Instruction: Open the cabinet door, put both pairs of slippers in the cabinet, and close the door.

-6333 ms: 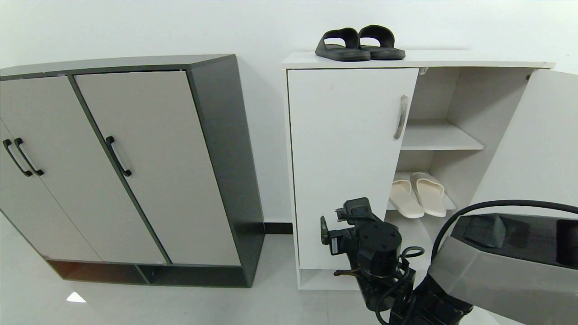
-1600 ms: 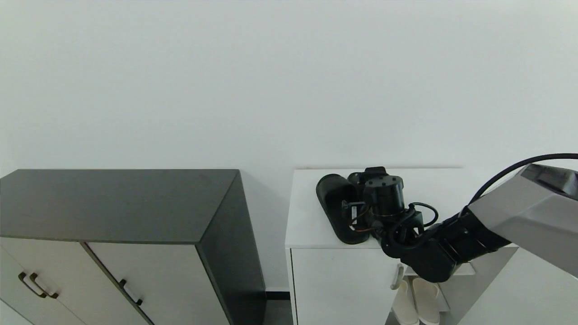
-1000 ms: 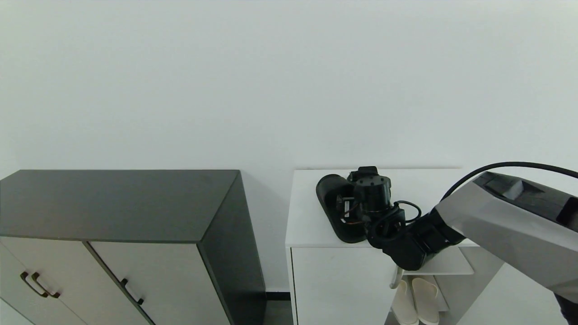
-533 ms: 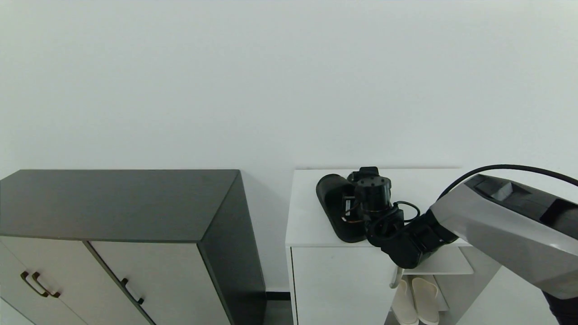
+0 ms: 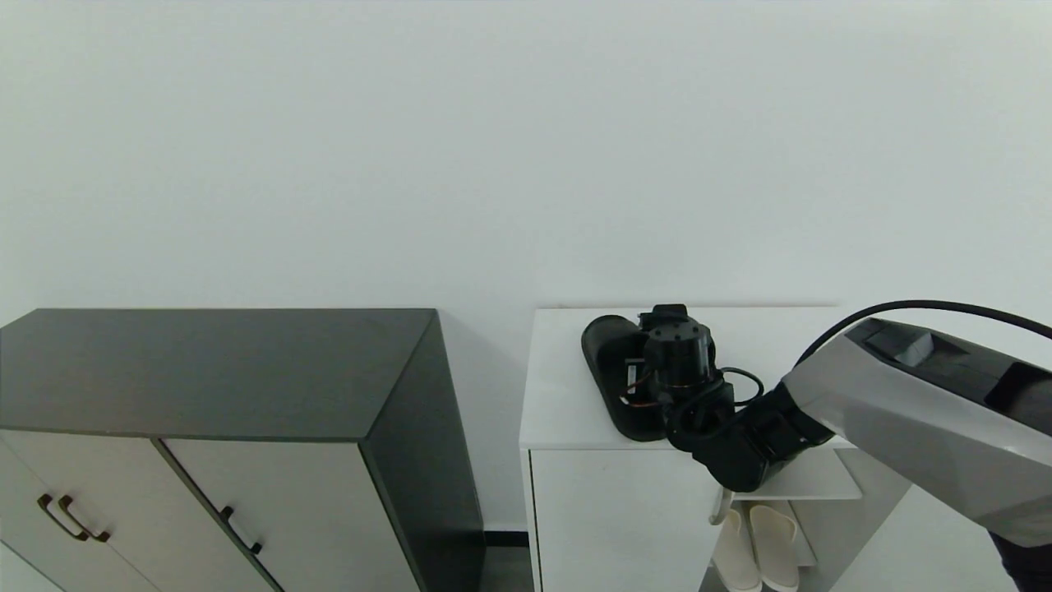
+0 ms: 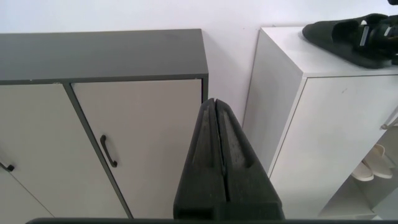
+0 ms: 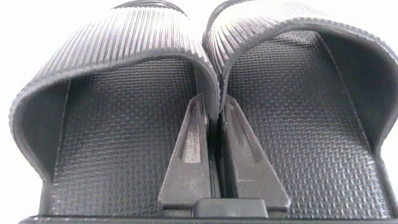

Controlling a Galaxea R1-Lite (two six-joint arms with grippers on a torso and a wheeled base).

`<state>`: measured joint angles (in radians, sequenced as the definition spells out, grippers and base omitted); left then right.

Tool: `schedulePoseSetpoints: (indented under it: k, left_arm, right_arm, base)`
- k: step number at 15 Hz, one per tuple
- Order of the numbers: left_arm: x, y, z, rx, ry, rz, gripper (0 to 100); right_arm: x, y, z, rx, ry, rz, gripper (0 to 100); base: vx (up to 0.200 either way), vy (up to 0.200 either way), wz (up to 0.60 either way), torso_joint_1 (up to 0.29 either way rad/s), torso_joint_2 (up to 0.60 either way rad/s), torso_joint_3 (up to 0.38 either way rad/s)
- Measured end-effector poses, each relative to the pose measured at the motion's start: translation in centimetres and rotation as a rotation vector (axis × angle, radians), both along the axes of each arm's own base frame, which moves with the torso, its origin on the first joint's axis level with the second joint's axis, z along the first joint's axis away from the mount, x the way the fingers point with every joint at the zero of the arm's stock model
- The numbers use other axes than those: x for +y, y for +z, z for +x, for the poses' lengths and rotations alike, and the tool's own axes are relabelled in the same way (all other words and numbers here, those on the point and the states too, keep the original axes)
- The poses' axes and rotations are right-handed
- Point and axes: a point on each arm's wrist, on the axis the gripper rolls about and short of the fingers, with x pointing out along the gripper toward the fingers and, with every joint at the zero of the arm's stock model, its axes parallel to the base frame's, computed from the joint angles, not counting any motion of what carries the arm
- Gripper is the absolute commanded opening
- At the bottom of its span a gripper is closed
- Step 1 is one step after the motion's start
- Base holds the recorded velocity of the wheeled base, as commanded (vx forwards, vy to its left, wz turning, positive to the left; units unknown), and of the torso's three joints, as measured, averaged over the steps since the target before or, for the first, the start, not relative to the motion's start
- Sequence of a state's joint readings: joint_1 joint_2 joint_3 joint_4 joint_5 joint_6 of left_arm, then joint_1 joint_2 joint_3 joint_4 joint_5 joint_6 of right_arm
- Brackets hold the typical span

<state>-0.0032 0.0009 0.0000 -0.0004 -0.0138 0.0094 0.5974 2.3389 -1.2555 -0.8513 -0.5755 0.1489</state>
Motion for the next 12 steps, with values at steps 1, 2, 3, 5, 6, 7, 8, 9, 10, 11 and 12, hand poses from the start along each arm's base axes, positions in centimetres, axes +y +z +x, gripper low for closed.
schedulePoseSetpoints:
  k: [1, 2, 3, 5, 6, 7, 8, 9, 10, 11, 12]
  left_arm:
    - [0.0, 0.0, 0.0, 0.0, 0.0, 0.0, 0]
    - [0.0, 0.0, 0.0, 0.0, 0.0, 0.0, 0]
    - [0.0, 0.0, 0.0, 0.0, 0.0, 0.0, 0]
    - [0.0, 0.0, 0.0, 0.0, 0.0, 0.0, 0]
    - [0.0, 0.0, 0.0, 0.0, 0.0, 0.0, 0]
    - [0.0, 0.0, 0.0, 0.0, 0.0, 0.0, 0]
    - [0.0, 0.0, 0.0, 0.0, 0.002, 0.0, 0]
    - [0.0, 0.0, 0.0, 0.0, 0.003, 0.0, 0]
    - [0.0, 0.0, 0.0, 0.0, 0.004, 0.0, 0]
    - [0.0, 0.0, 0.0, 0.0, 0.003, 0.0, 0]
    - [0.0, 0.0, 0.0, 0.0, 0.003, 0.0, 0]
  right_arm:
    - [0.1, 0.3, -0.4, 0.0, 0.006, 0.0, 0]
    - [0.1, 0.6, -1.0, 0.003, 0.014, -0.003, 0]
    - [0.1, 0.9, -1.9, 0.009, 0.026, -0.006, 0]
    - [-0.1, 1.5, -4.3, 0.034, 0.055, -0.021, 0]
    - [-0.3, 1.8, -5.7, 0.046, 0.074, -0.027, 0]
    - [-0.5, 2.2, -7.4, 0.057, 0.095, -0.031, 0]
    - [-0.6, 2.5, -8.8, 0.062, 0.116, -0.032, 0]
    - [-0.7, 2.7, -10.2, 0.064, 0.139, -0.032, 0]
    - [-0.8, 3.0, -11.3, 0.068, 0.158, -0.035, 0]
    - [-0.8, 3.2, -11.9, 0.065, 0.168, -0.032, 0]
    - [-0.9, 3.5, -12.2, 0.061, 0.173, -0.029, 0]
  base:
    - [0.0, 0.0, 0.0, 0.0, 0.0, 0.0]
    - [0.0, 0.0, 0.0, 0.0, 0.0, 0.0]
    - [0.0, 0.0, 0.0, 0.0, 0.0, 0.0]
    - [0.0, 0.0, 0.0, 0.0, 0.0, 0.0]
    - [0.0, 0.0, 0.0, 0.0, 0.0, 0.0]
    - [0.0, 0.0, 0.0, 0.0, 0.0, 0.0]
    - [0.0, 0.0, 0.0, 0.0, 0.0, 0.0]
    - [0.0, 0.0, 0.0, 0.0, 0.0, 0.0]
    - [0.0, 0.0, 0.0, 0.0, 0.0, 0.0]
    - [0.0, 0.0, 0.0, 0.0, 0.0, 0.0]
    - [0.0, 0.0, 0.0, 0.0, 0.0, 0.0]
